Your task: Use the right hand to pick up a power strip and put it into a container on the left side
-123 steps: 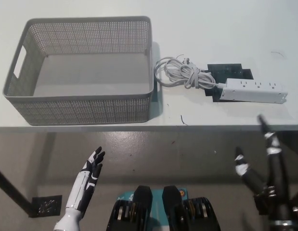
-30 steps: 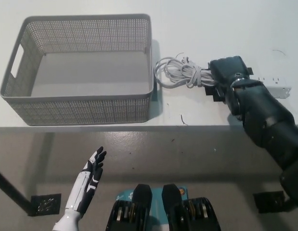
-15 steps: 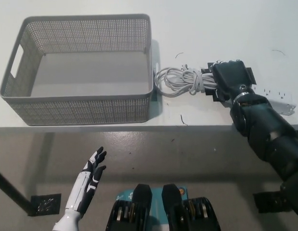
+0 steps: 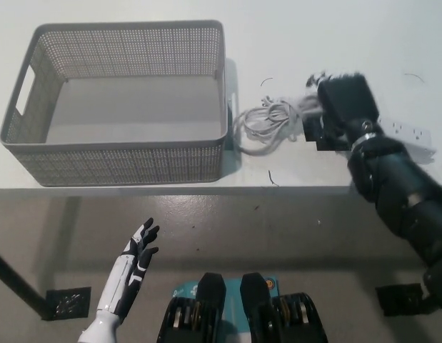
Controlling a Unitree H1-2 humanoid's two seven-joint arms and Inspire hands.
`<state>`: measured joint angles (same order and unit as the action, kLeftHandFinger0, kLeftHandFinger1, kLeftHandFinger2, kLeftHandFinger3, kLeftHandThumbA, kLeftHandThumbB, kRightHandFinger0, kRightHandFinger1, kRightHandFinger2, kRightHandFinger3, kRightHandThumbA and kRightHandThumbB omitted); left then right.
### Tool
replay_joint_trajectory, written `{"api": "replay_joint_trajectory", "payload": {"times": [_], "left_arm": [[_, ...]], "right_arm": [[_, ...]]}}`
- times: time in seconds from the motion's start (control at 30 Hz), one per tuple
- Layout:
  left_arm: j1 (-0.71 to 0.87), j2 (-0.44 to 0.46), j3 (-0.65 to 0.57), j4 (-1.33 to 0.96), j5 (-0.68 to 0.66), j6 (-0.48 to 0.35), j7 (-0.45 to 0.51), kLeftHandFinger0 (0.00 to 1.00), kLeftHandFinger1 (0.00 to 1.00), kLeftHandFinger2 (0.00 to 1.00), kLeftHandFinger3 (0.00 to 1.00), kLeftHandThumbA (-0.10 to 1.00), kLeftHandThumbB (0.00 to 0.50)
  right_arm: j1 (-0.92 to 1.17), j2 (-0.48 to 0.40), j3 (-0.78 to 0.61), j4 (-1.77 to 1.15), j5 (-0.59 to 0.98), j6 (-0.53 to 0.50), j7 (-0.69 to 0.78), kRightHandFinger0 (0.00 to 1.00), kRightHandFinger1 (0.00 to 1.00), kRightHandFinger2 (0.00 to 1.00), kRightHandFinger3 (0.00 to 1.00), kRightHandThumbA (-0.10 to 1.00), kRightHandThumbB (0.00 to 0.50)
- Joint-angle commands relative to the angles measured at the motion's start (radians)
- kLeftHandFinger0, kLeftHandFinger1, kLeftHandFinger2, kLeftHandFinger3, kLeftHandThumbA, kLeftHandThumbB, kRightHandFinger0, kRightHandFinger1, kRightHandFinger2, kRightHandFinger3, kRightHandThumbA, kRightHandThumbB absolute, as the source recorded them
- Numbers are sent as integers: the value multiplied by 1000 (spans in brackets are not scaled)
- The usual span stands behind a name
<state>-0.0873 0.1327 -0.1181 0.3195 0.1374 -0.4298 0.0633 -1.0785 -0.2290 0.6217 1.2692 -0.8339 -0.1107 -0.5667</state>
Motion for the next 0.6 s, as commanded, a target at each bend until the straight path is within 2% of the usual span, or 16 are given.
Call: {"api": "replay_joint_trajectory", "payload": {"times": [0.0, 0.03, 0.07, 0.1, 0.17, 0.2, 0.23, 0.27, 0.3, 0.37, 0.4, 0.47, 0.5, 0.57], "left_arm": [[-20, 28, -7, -14, 0, -40, -1, 890, 953, 969, 1000, 1000, 70], [-20, 27, -7, -15, 1, -40, -3, 889, 952, 969, 1000, 1000, 72], [-20, 28, -8, -16, 1, -40, -3, 888, 952, 968, 1000, 1000, 72], [-18, 27, -7, -19, 0, -40, -4, 887, 950, 967, 1000, 1000, 74], [-18, 27, -6, -19, 0, -40, -6, 889, 951, 967, 1000, 1000, 75], [-18, 27, -7, -18, 0, -40, -5, 891, 953, 967, 1000, 1000, 76], [-20, 27, -6, -18, 0, -40, -5, 894, 954, 966, 1000, 1000, 82], [-20, 27, -4, -20, -1, -40, -7, 895, 954, 966, 1000, 1000, 82], [-20, 27, -3, -21, -1, -40, -8, 895, 954, 966, 1000, 1000, 81], [-21, 29, -3, -15, -1, -40, -3, 893, 954, 967, 1000, 1000, 81], [-21, 29, -3, -15, -2, -40, -3, 893, 954, 967, 1000, 1000, 81], [-22, 27, -1, -11, -2, -40, -3, 893, 954, 964, 1000, 1000, 88], [-23, 27, -2, -11, -2, -40, -3, 892, 954, 964, 1000, 1000, 85], [-23, 27, -2, -16, -2, -40, -6, 891, 954, 965, 1000, 1000, 77]], "right_arm": [[-346, -134, -19, -166, -88, -116, -395, 0, 157, 672, 718, -100, 144], [-362, -143, -17, -174, -95, -98, -372, 0, 86, 542, 546, -100, 195], [-372, -147, -17, -175, -97, -96, -365, 0, 56, 512, 419, -100, 221], [-385, -151, -14, -168, -100, -108, -376, 0, 49, 547, 252, -100, 234], [-389, -153, -18, -180, -99, -106, -365, 0, 86, 645, 249, -100, 242], [-390, -153, -19, -183, -99, -110, -366, 0, 123, 701, 310, -100, 256], [-396, -154, -18, -184, -102, -113, -372, 0, 124, 692, 286, -100, 280], [-403, -152, -17, -180, -104, -113, -381, 0, 105, 673, 243, -100, 281], [-407, -150, -17, -177, -105, -113, -385, 0, 130, 725, 272, -100, 250], [-423, -141, -33, -188, -85, -134, -367, 0, 115, 683, 260, -100, 272], [-427, -140, -39, -191, -78, -144, -365, 0, 118, 674, 277, -100, 268], [-450, -139, -45, -212, -82, -127, -350, 0, 128, 658, 340, -100, 293], [-462, -138, -46, -212, -83, -128, -352, 0, 106, 593, 304, -100, 307], [-485, -136, -45, -201, -83, -141, -363, 0, 50, 529, 231, -100, 305]]}}
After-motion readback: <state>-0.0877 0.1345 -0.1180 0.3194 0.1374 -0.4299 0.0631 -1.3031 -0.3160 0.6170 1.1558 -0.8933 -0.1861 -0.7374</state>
